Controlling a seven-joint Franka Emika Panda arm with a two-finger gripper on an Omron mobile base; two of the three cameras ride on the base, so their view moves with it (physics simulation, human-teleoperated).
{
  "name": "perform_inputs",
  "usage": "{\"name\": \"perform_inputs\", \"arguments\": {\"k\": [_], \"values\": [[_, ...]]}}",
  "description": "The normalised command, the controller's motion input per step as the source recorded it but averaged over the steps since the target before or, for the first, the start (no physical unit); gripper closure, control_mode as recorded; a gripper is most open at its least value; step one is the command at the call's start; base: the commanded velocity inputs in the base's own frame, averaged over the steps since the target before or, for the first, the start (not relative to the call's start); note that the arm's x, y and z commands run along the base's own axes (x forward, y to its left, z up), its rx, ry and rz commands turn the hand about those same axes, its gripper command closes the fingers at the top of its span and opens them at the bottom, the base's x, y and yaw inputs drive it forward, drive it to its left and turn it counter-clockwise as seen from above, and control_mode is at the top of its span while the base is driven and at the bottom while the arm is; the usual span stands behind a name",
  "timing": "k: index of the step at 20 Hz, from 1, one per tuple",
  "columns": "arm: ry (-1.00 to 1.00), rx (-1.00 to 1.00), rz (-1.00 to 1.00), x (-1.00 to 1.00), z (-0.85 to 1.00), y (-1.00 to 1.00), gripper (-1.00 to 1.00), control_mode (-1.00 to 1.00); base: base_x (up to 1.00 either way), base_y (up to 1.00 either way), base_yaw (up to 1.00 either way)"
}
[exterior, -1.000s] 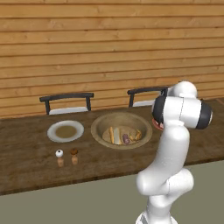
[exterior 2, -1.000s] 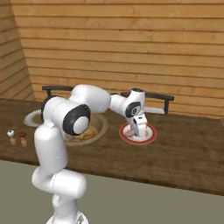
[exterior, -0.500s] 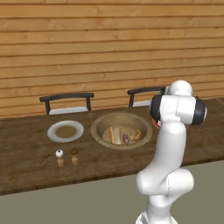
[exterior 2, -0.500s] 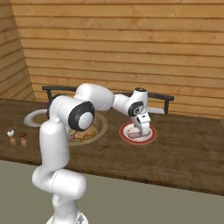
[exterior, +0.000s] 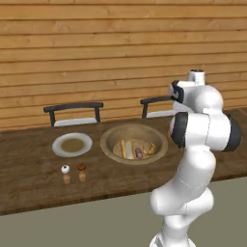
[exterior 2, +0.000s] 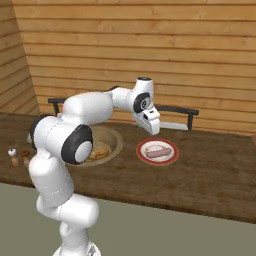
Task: Place one bun and one sausage from the bowl on each plate.
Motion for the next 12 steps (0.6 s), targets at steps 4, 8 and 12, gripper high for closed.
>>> {"name": "perform_inputs", "arguments": {"k": [4,8,12], "values": [[0.00,-0.12,0.32,-0.73,0.34,1.00,-1.00,-1.00,0.00,0.00,0.00],[0.00,-0.04,0.35,-0.44,0.01,1.00,-1.00,-1.00,0.00,0.00,0.00],[0.00,0.03,0.34,0.01,-0.03,1.00,-1.00,-1.00,0.00,0.00,0.00]]}}
